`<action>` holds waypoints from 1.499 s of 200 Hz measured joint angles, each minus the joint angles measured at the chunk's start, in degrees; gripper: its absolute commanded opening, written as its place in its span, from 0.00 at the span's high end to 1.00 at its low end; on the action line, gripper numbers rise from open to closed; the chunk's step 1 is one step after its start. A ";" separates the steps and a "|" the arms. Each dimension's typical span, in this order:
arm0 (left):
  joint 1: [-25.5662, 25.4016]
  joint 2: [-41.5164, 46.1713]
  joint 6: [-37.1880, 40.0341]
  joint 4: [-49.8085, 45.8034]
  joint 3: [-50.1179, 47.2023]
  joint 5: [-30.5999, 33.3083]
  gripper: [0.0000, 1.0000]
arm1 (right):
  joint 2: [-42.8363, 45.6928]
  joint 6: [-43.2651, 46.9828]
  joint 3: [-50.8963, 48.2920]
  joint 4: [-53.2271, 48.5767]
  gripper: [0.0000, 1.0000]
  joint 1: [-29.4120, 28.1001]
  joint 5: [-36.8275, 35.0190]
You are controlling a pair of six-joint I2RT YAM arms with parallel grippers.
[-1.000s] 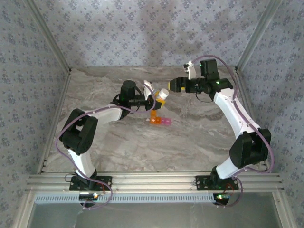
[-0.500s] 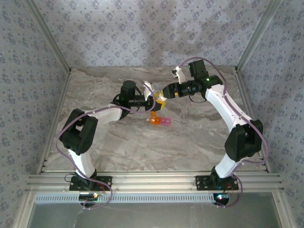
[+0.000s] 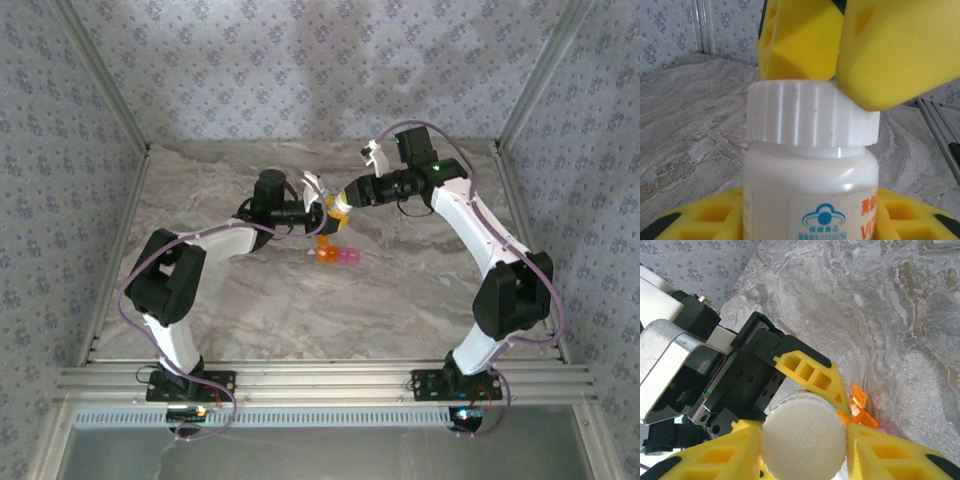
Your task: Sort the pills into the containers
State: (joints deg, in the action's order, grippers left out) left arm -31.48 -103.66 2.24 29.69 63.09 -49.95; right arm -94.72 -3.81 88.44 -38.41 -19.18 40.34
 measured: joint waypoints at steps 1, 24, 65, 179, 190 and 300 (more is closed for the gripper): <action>0.00 0.00 0.00 -0.02 0.00 0.02 1.00 | 0.00 -0.13 0.00 0.00 0.61 0.00 -0.02; 0.00 0.00 0.00 -0.83 0.00 0.42 1.00 | 0.00 -2.05 -0.13 0.15 0.64 -0.28 -1.38; -0.20 0.00 0.98 -3.72 -0.04 4.61 1.00 | 0.44 -10.60 -3.87 5.90 0.64 -1.51 -5.51; -2.38 0.02 3.34 -6.62 -1.03 14.95 1.00 | 1.88 -27.52 -9.51 14.82 0.63 -6.27 -20.46; -2.38 0.02 3.34 -6.62 -1.03 14.99 1.00 | 1.90 -27.76 -9.44 14.80 0.63 -6.25 -20.44; -1.55 0.02 2.62 1.29 -1.03 12.31 1.00 | 2.38 -28.44 -5.77 13.29 0.33 -1.73 -13.53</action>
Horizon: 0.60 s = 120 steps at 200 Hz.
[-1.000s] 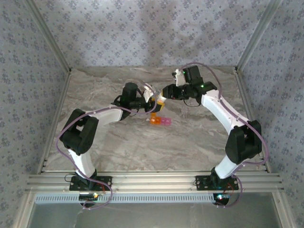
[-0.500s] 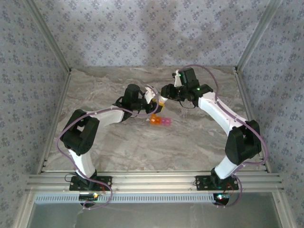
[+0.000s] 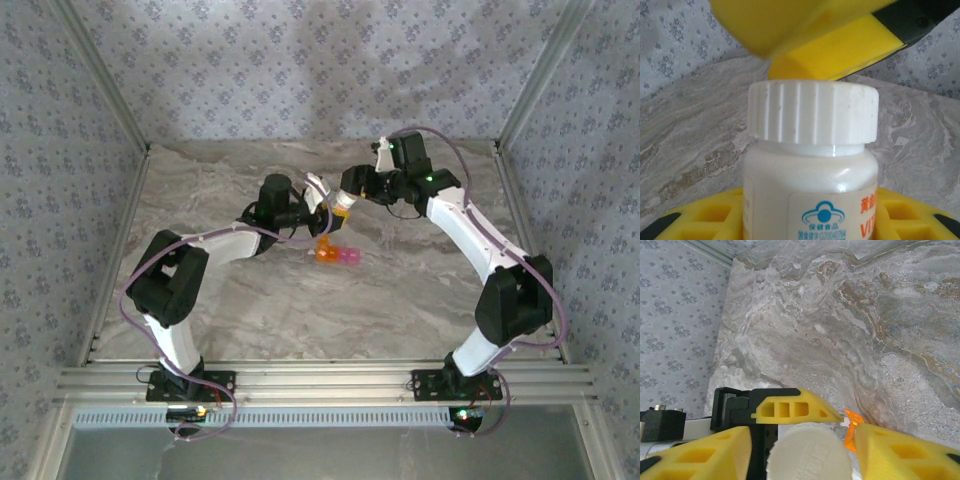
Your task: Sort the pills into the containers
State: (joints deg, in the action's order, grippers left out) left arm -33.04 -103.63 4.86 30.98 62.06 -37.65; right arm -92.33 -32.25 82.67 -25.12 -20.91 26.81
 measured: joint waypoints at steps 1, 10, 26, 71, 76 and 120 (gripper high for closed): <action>0.02 0.00 0.02 0.07 0.00 -0.04 1.00 | 0.09 -0.13 0.00 -0.04 0.32 0.11 0.04; 0.31 0.00 -0.09 0.63 -0.04 -0.42 1.00 | 0.50 0.17 0.00 -0.13 0.29 0.76 0.50; 0.74 0.00 -0.39 1.33 -0.15 -0.92 1.00 | 1.62 0.83 0.00 -0.13 0.25 2.19 1.55; 1.68 0.02 -1.36 2.10 -0.28 -4.07 1.00 | 3.69 7.76 0.20 0.02 0.22 6.71 7.23; 1.79 0.02 -1.51 2.10 -0.28 -4.63 1.00 | 3.65 9.16 0.33 -0.24 0.22 6.97 7.85; 1.97 0.02 -2.54 1.57 -0.15 -9.35 1.00 | 2.29 21.38 2.86 -5.05 0.22 7.02 13.29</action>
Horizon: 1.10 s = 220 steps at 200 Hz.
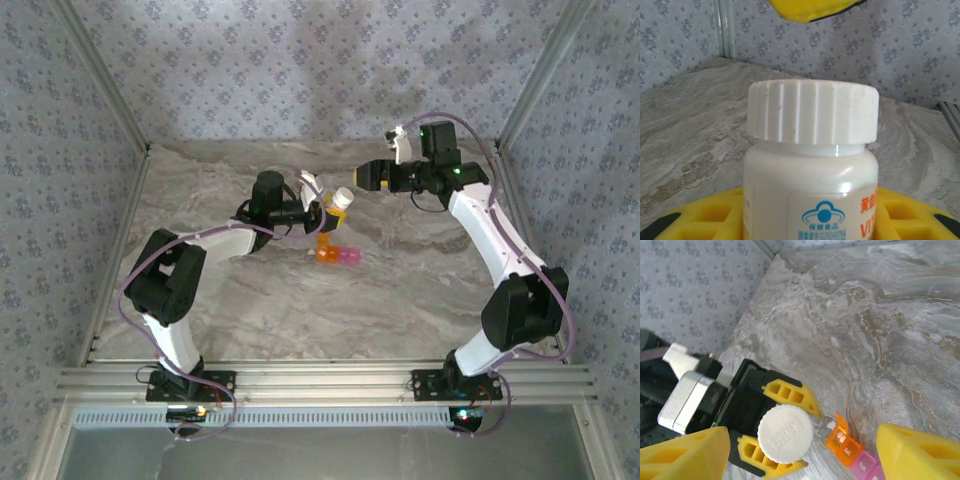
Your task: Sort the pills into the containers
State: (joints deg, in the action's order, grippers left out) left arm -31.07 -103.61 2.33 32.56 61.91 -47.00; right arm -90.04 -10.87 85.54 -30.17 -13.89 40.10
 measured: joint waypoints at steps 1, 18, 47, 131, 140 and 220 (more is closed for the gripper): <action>0.00 0.00 -0.02 0.02 0.02 -0.04 1.00 | -0.02 0.22 0.02 -0.13 0.22 -0.02 0.15; 0.00 0.00 -0.28 -0.57 0.35 -1.38 1.00 | -0.52 2.69 0.15 -1.29 0.22 -0.22 1.95; 0.00 0.00 -0.68 -1.05 0.74 -2.73 1.00 | -1.73 5.29 0.37 -2.38 0.22 -1.40 3.30; -0.04 0.00 -0.94 -1.51 1.27 -3.41 1.00 | -4.90 8.41 2.05 -6.12 0.43 -4.04 3.87; -0.04 0.00 -0.94 -1.51 1.29 -3.41 1.00 | -4.90 8.24 2.14 -6.12 0.49 -4.04 3.87; -0.07 0.00 -0.35 -3.23 1.27 -1.20 1.00 | -4.90 3.41 1.99 -5.09 0.61 -5.79 -1.05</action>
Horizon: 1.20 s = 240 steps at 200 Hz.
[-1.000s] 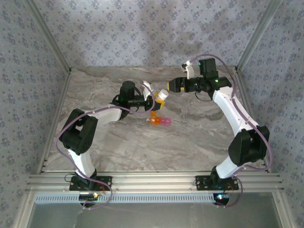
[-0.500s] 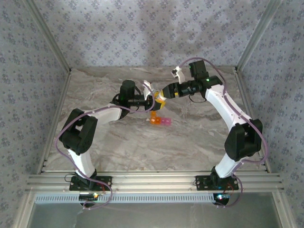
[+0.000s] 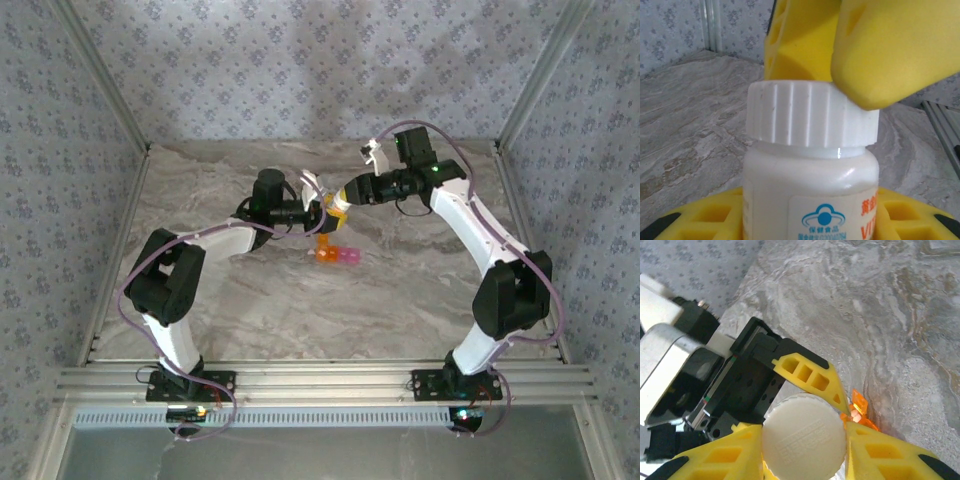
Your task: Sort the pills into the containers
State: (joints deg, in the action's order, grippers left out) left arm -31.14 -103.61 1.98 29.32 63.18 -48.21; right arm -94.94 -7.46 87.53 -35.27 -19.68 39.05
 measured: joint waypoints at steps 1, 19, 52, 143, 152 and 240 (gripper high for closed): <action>0.00 0.02 0.04 -0.02 0.00 0.20 1.00 | 0.00 -0.13 0.00 0.09 0.61 -0.02 -0.13; -0.28 0.28 1.44 -1.18 -0.31 3.72 1.00 | 0.00 -4.81 -1.22 2.71 0.62 -0.96 -3.43; -1.57 0.96 3.43 -3.67 -1.88 11.47 1.00 | 0.31 -13.73 -5.18 7.58 0.62 -2.69 -9.27; -4.79 1.25 5.33 -4.83 -2.71 16.94 1.00 | 1.03 -24.28 -8.22 13.05 0.60 -4.42 -16.44; -4.90 1.29 5.51 -4.68 -2.71 16.72 1.00 | 1.07 -24.50 -8.22 13.07 0.60 -4.37 -16.44; -2.56 2.60 4.24 1.42 -2.71 11.91 1.00 | 2.58 -24.09 -7.34 11.43 0.32 3.93 -11.19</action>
State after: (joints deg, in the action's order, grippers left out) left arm -33.69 -101.01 6.22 30.74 60.47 -36.29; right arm -92.36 -31.55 80.18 -23.83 -15.75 27.86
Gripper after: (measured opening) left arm 0.440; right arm 0.632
